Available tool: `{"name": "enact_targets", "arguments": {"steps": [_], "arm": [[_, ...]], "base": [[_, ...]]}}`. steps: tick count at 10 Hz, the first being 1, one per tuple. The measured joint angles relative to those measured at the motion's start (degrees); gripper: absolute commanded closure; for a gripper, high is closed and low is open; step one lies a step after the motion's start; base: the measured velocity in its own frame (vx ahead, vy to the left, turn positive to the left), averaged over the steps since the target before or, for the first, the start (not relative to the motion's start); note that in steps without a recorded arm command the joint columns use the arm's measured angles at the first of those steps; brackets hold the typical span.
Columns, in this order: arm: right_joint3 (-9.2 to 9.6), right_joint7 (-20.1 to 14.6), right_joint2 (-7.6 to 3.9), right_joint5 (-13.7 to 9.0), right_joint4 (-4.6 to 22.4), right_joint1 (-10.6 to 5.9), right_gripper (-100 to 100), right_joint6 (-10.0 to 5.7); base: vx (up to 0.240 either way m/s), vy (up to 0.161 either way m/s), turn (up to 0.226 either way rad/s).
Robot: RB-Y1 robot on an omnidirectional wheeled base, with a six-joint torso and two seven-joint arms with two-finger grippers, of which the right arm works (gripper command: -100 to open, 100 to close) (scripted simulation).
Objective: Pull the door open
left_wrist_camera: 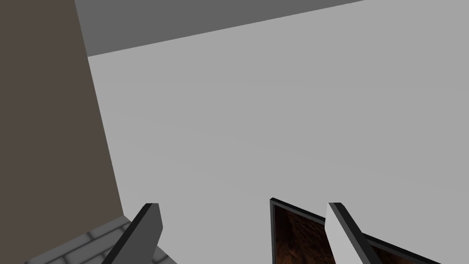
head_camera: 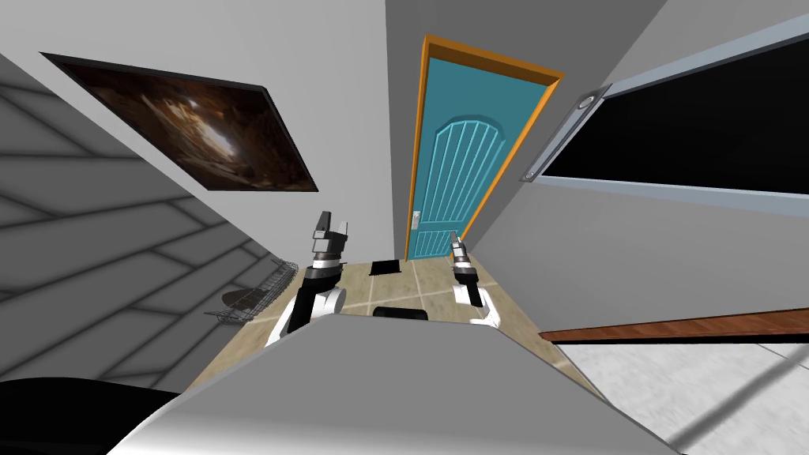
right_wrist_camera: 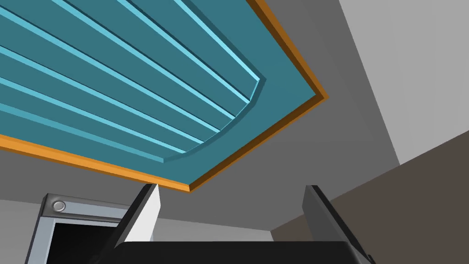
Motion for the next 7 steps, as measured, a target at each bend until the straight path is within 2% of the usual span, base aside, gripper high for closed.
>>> {"name": "enact_targets", "arguments": {"steps": [2, 3, 7], "arm": [[-0.64, 2.2, -0.35, 1.4, 2.9, -1.74, -100, 0.52], [-0.64, 3.1, -0.18, 1.9, 3.6, -2.00, -100, 0.71], [-1.68, 7.3, -0.31, 4.4, 9.3, -4.70, -100, 0.84]], "base": [[0.075, 0.019, 0.042], [0.061, 0.018, 0.036], [0.071, 0.010, 0.047]]}}
